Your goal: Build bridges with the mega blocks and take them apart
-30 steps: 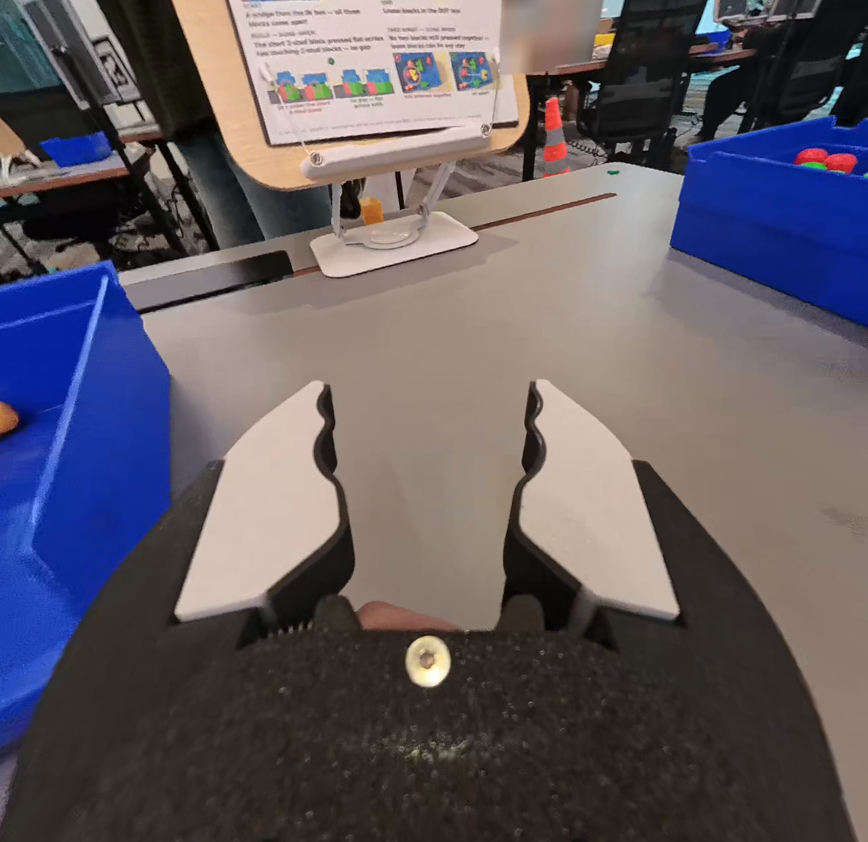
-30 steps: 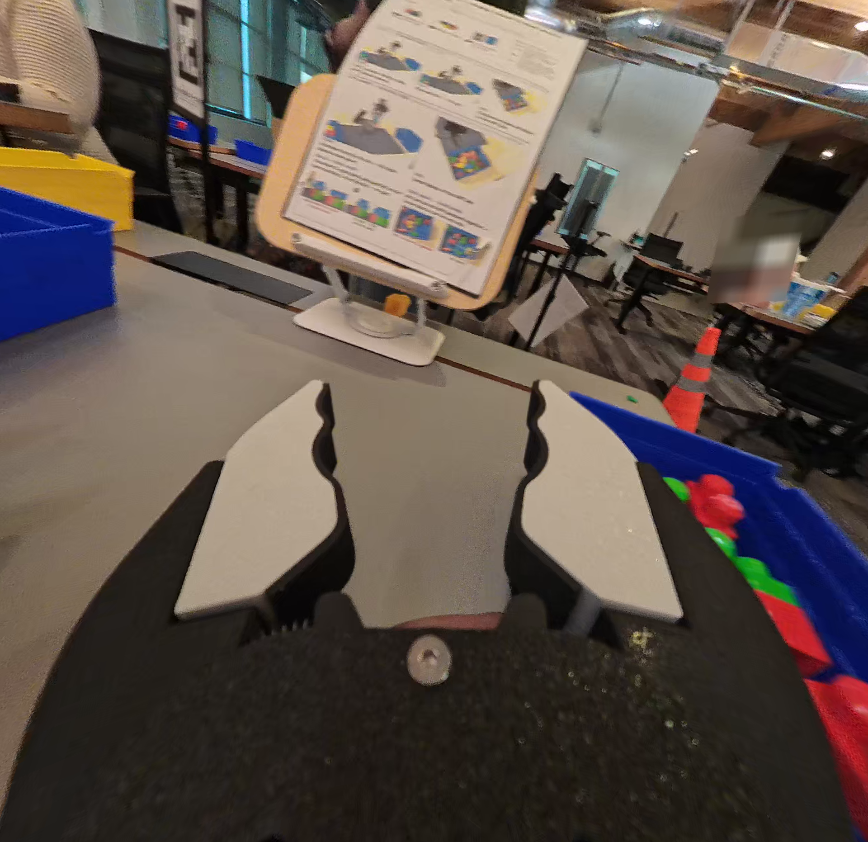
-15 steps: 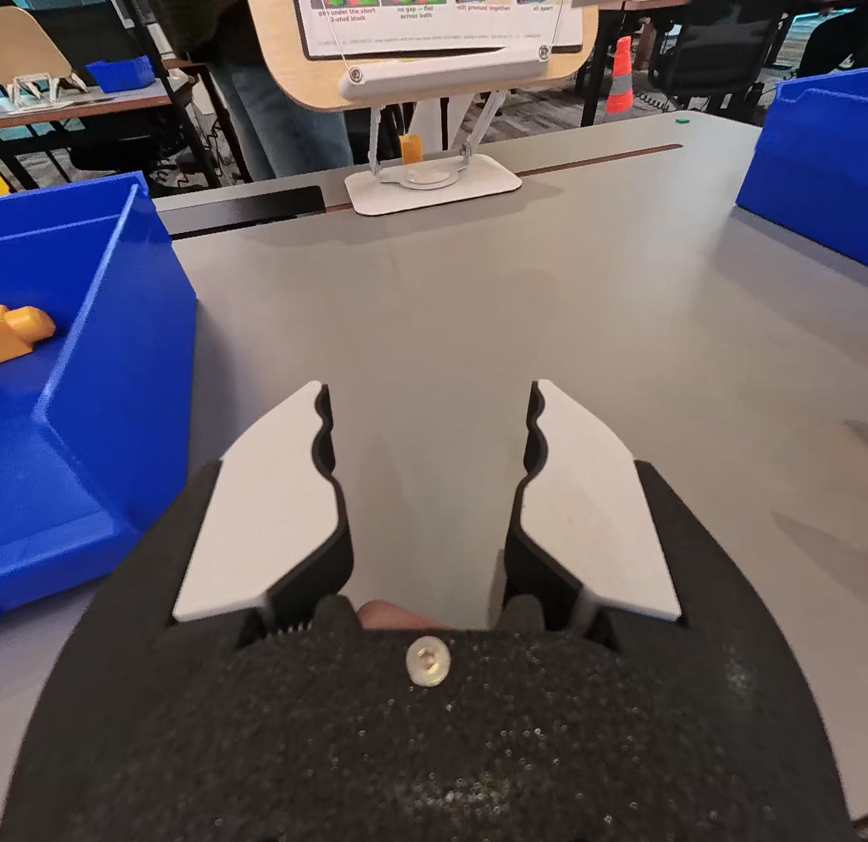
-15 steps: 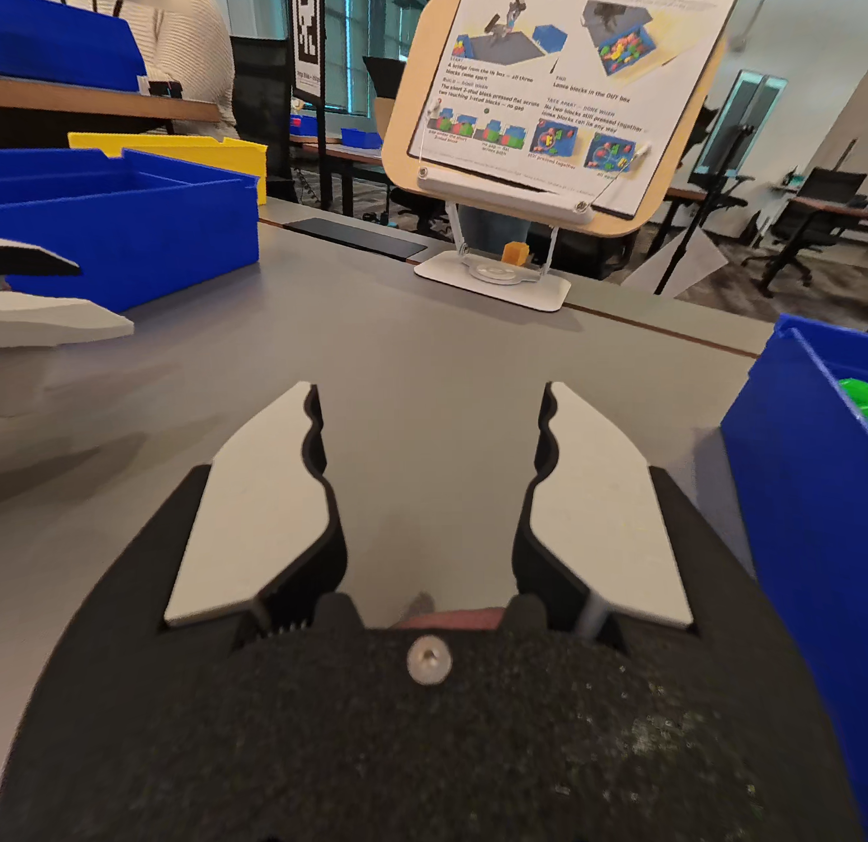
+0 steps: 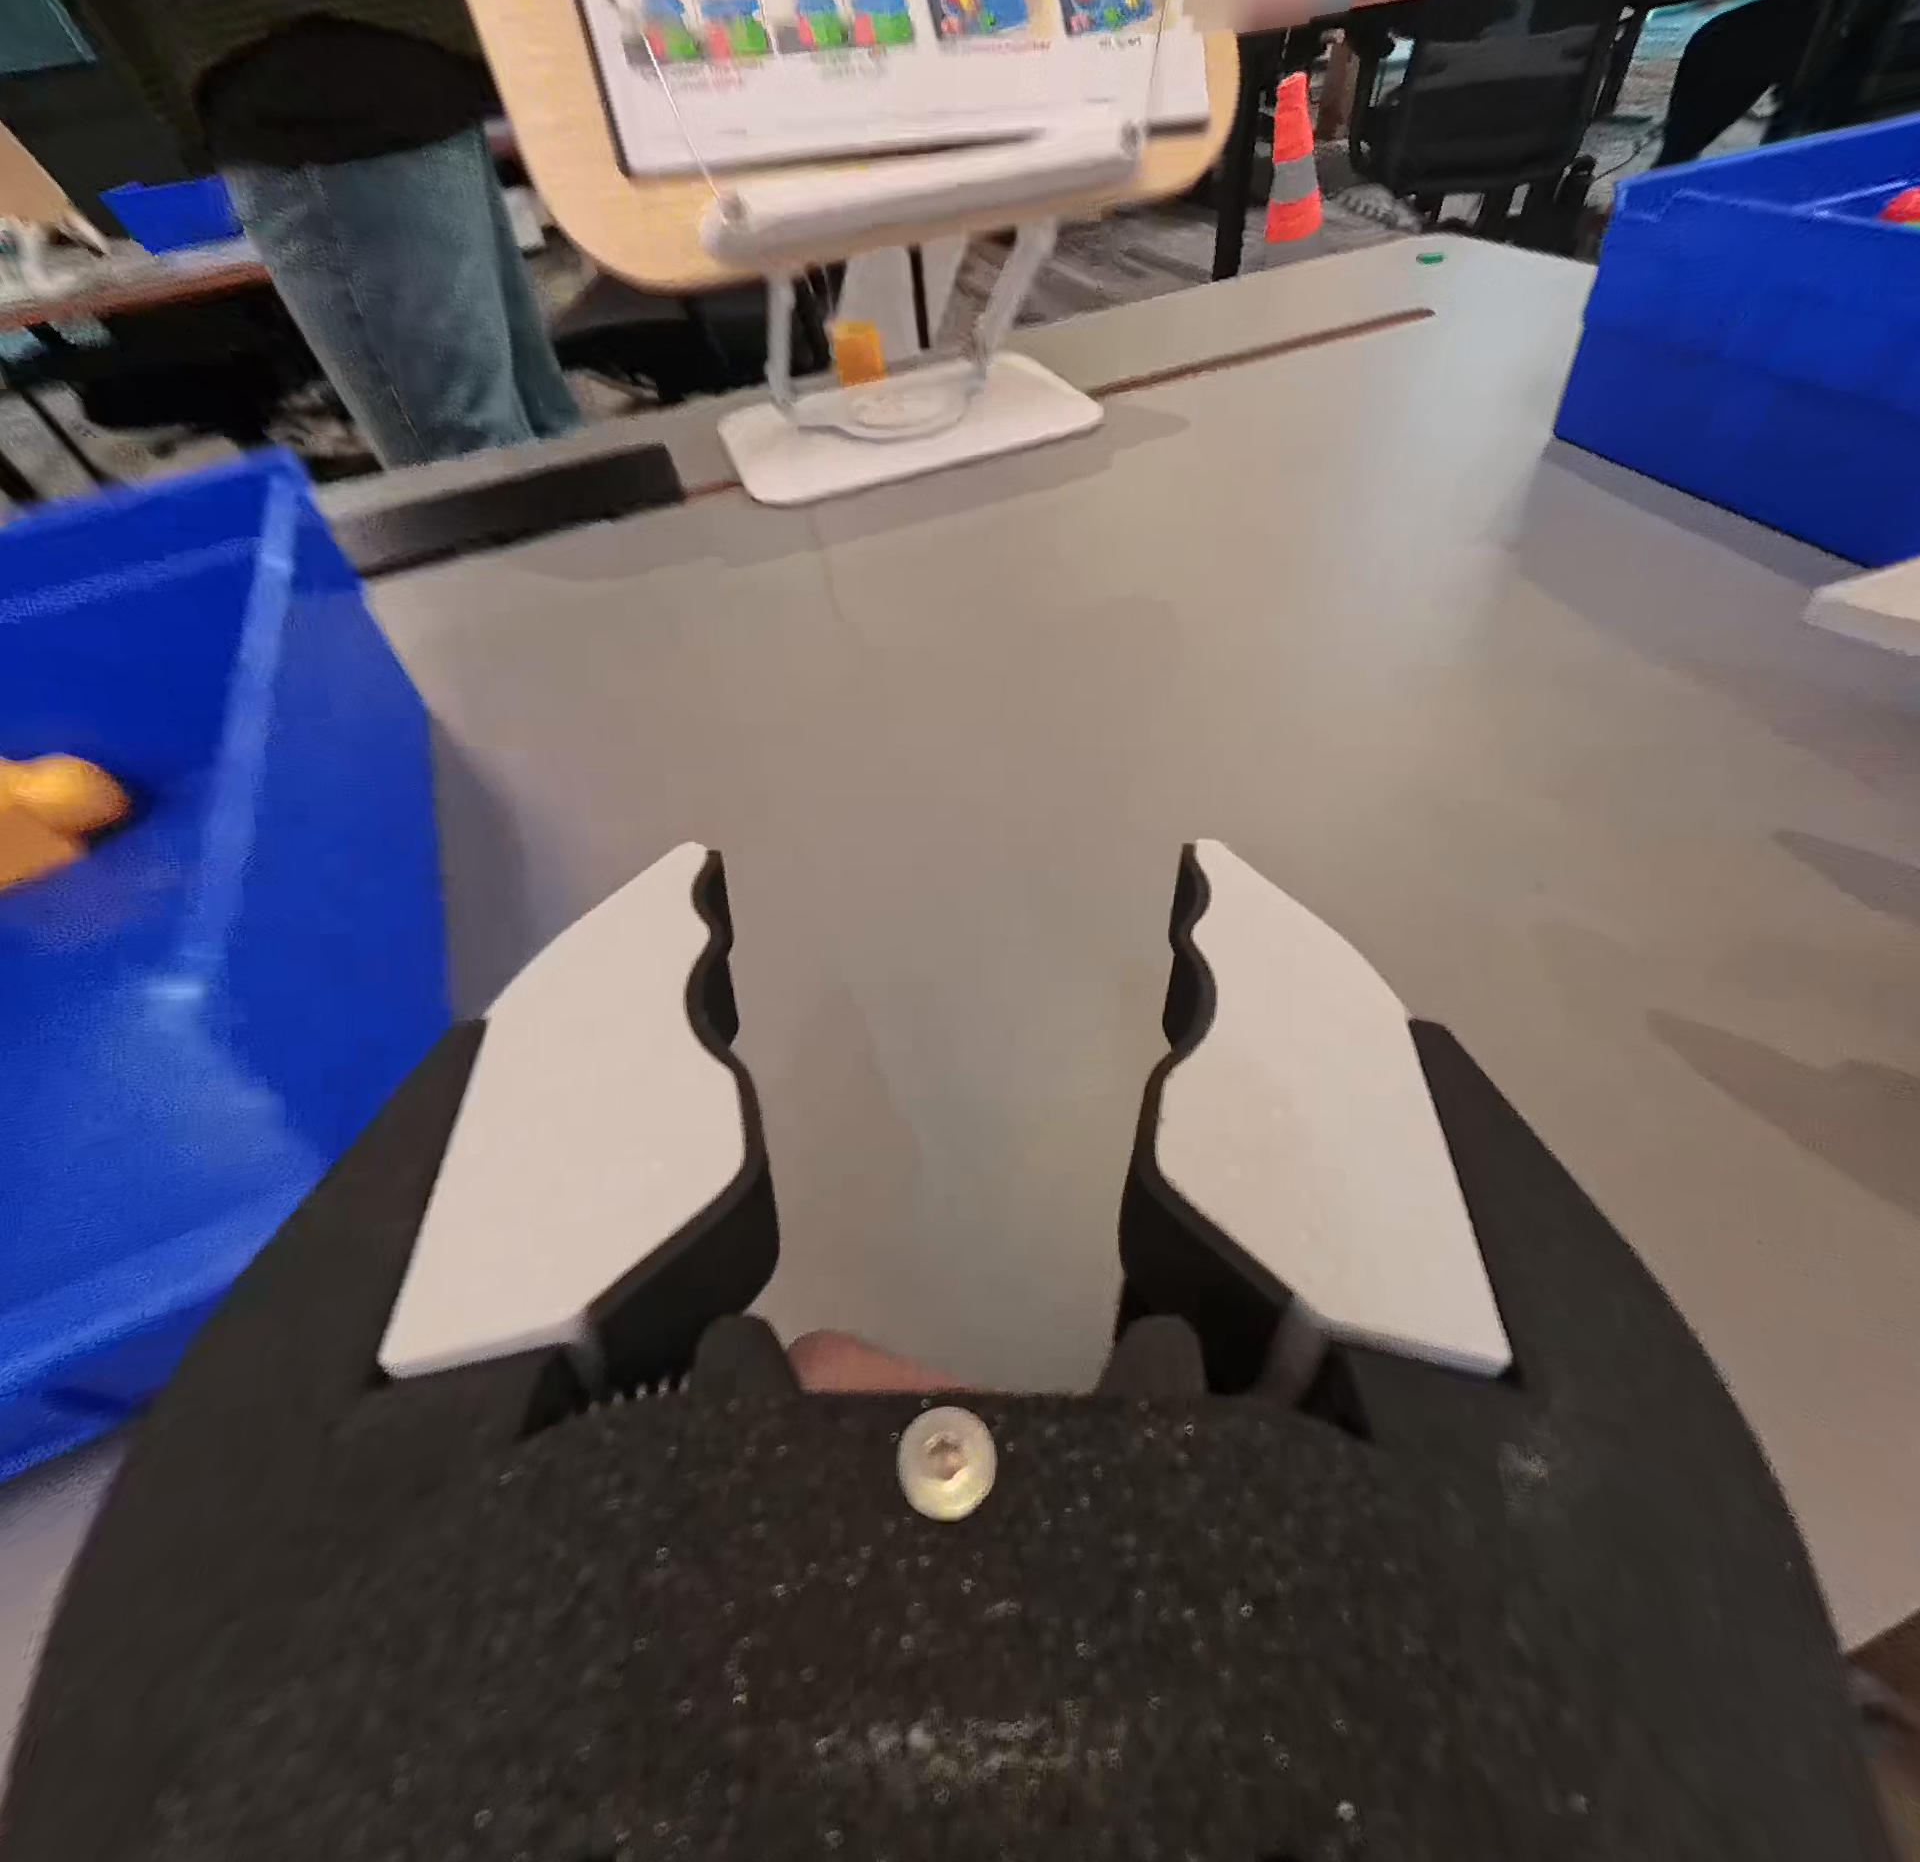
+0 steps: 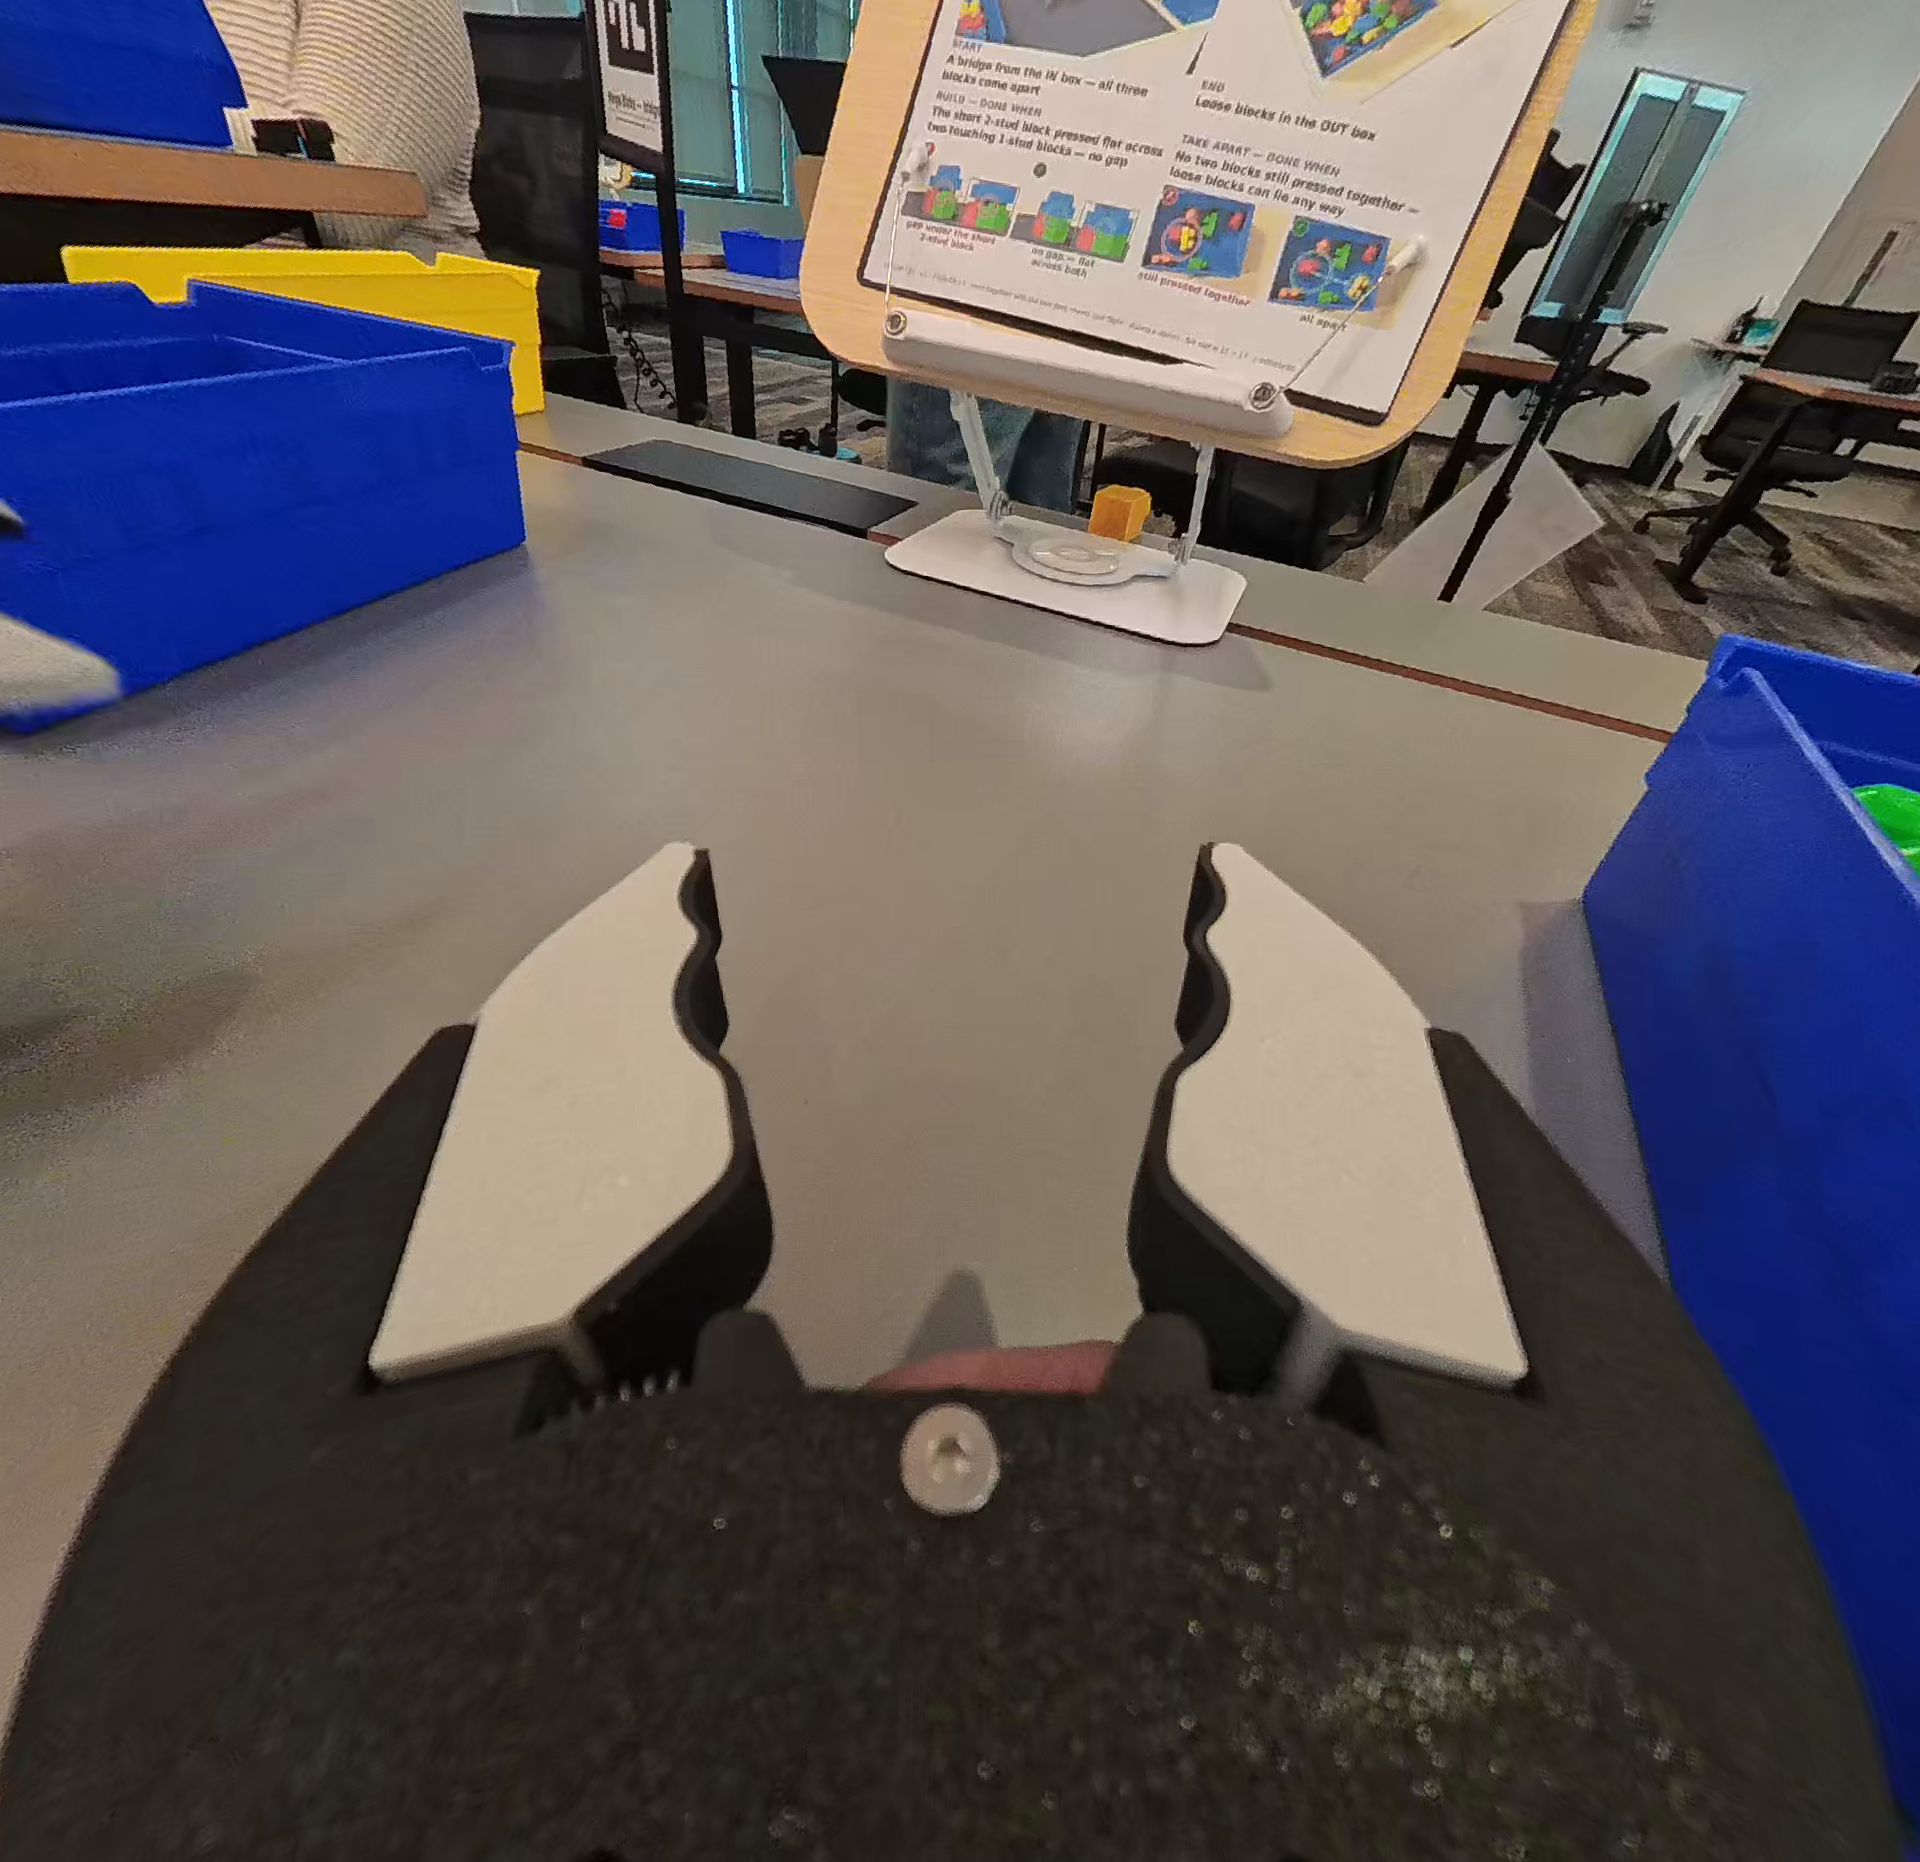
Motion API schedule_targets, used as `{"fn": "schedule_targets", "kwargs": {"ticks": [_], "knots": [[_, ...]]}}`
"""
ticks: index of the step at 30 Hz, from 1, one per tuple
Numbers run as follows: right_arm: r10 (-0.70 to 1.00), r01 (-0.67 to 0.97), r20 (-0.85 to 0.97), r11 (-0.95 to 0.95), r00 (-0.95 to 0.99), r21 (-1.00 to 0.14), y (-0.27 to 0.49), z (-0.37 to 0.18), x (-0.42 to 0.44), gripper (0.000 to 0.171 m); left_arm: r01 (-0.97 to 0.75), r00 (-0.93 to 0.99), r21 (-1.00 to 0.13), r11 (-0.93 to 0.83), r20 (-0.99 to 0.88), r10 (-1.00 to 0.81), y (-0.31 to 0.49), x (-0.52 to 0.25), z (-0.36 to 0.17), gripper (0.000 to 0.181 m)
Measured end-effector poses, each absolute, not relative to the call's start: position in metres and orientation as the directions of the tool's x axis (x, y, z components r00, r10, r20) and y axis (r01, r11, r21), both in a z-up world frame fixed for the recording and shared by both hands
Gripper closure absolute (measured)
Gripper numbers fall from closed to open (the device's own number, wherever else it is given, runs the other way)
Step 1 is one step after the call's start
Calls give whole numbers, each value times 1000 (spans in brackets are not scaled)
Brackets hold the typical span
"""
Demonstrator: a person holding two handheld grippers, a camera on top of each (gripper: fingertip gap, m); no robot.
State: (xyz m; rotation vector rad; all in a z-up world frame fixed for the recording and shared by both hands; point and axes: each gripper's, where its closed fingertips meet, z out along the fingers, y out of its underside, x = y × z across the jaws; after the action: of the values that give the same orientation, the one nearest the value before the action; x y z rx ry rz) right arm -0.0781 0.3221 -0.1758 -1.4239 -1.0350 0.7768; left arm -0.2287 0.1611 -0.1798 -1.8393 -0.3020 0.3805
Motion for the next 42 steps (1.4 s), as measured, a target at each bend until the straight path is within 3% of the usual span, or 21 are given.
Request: {"fn": "schedule_targets", "kwargs": {"ticks": [4,7,9,11,14,18,24,42], "knots": [[922,159,89,30,378,-987,323,-177,-80,85,-168,858,-947,-274,-278,432,111,-284,-100,110],[927,160,82,24,366,-987,323,-177,-79,85,-239,867,-865,-442,-395,304,96,-343,-80,103],[928,160,77,19,363,-987,324,-178,-77,85,-325,842,-720,-613,-515,159,94,-391,-94,97],[930,161,70,12,362,-987,325,-178,-75,85,-415,776,-496,-762,-631,-12,92,-441,-117,96],[931,149,42,-14,363,-989,328,-177,-72,86,-441,757,-239,-865,-616,-216,97,-498,-157,97],[938,150,15,-39,346,-988,326,-179,-74,86,-384,831,-123,-915,-478,-285,116,-541,-198,98],[946,138,-10,-58,323,-989,323,-177,-74,88,-302,826,101,-948,-469,-313,111,-590,-230,102],[957,133,-69,-110,284,-985,322,-179,-75,92,-290,847,205,-935,-400,-351,110,-606,-257,119]]}}
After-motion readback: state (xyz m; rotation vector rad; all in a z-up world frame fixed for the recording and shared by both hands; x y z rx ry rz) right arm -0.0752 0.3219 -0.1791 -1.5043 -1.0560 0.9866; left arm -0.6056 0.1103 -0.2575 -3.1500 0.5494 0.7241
